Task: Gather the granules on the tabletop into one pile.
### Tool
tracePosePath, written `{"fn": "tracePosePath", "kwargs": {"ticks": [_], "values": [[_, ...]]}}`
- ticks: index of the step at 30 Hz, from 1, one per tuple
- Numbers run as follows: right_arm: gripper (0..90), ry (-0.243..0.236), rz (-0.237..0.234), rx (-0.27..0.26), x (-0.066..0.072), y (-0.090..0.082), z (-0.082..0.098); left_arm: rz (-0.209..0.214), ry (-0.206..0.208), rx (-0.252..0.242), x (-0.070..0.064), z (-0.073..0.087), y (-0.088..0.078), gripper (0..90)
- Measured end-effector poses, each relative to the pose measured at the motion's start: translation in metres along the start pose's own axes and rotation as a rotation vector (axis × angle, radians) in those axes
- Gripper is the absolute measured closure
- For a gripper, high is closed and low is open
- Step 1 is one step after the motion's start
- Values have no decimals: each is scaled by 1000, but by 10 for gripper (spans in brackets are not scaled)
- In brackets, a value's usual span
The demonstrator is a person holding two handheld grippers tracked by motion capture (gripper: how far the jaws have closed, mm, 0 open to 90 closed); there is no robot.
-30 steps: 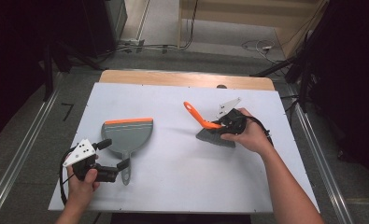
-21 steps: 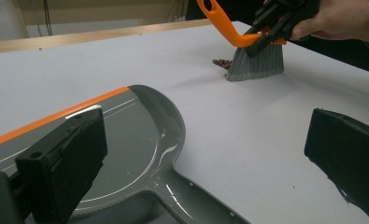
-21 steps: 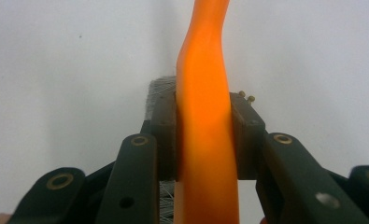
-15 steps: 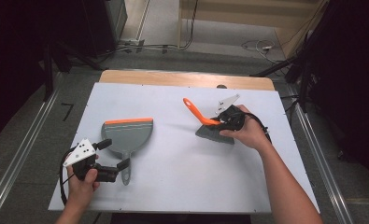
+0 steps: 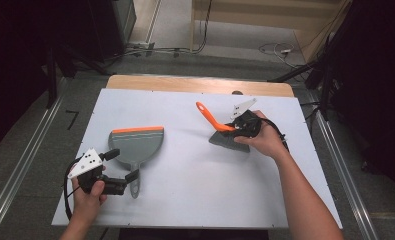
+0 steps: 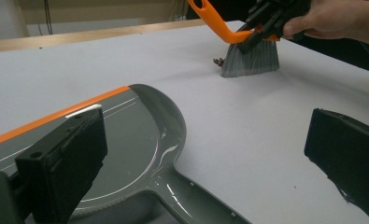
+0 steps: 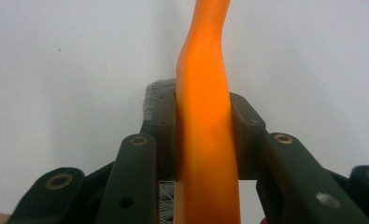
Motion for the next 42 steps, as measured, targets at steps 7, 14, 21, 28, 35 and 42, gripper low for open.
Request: {"fn": "tracePosePath", "kwargs": {"ticks": [7, 14, 21, 28, 35, 42], "values": [[666, 11, 3, -10, -3, 1, -2, 1, 0, 0, 0, 0, 0, 0], [666, 19, 11, -26, -5, 2, -2, 0, 0, 0, 1, 0, 0, 0], [668, 26, 7, -41, -4, 0, -2, -1, 0, 0, 0, 0, 0, 0], [674, 32, 8, -6, 8, -6, -3, -1, -3, -2, 1, 0, -1, 0], [675, 80, 32, -85, 17, -26, -10, 1, -2, -5, 1, 0, -1, 0], [675, 229, 67, -147, 33, -20, -35, 2, 5, -1, 0, 0, 0, 0]]}}
Point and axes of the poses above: each handheld gripper's, and its own axes: y roughly forward along the jaws, z roughly out of its underside, x roughly to its left, the point moved 3 cm from there along y, roughly forward along the jaws, and after that the axes turned 12 degrees about -z, right-handed, at the moved point
